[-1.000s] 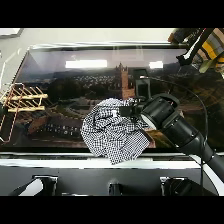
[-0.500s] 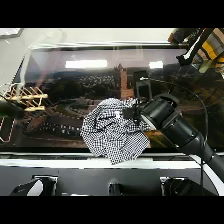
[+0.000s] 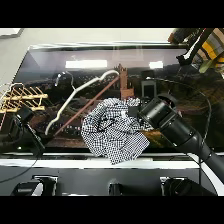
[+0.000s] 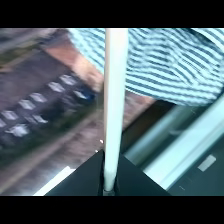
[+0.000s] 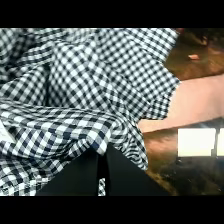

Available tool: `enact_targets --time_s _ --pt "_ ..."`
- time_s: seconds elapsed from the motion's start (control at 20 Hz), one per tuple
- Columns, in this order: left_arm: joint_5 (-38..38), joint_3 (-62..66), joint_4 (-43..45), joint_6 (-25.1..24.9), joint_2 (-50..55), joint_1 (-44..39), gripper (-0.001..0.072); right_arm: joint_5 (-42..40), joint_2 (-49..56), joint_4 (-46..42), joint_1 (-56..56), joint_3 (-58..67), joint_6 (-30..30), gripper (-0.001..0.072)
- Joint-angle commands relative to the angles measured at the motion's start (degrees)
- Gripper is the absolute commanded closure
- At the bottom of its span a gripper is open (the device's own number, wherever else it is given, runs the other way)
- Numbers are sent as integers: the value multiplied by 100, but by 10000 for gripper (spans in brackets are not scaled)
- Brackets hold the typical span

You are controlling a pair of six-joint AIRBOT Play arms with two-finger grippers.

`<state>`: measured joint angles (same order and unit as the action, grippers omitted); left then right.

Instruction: Fold the clothes and pants, and hang the long-sleeved shirts on hangers.

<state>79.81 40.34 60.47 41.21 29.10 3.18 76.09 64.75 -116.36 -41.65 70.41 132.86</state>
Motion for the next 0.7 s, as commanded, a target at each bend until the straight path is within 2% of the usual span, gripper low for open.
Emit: enact_targets --time_s 0.0,0.35,0.55,0.65 --pt "516 -334 -35 -79 -437 -262 681 240 74 -363 4 -2 407 677" --pt "664 -439 -273 -72 -1416 -291 681 398 354 -693 4 -2 914 677" --pt "1056 -586 -275 -72 -1519 -293 681 179 411 -1119 4 0 1528 677" --pt "970 -763 -411 -76 -1517 -293 680 28 411 -1119 4 2 1696 677"
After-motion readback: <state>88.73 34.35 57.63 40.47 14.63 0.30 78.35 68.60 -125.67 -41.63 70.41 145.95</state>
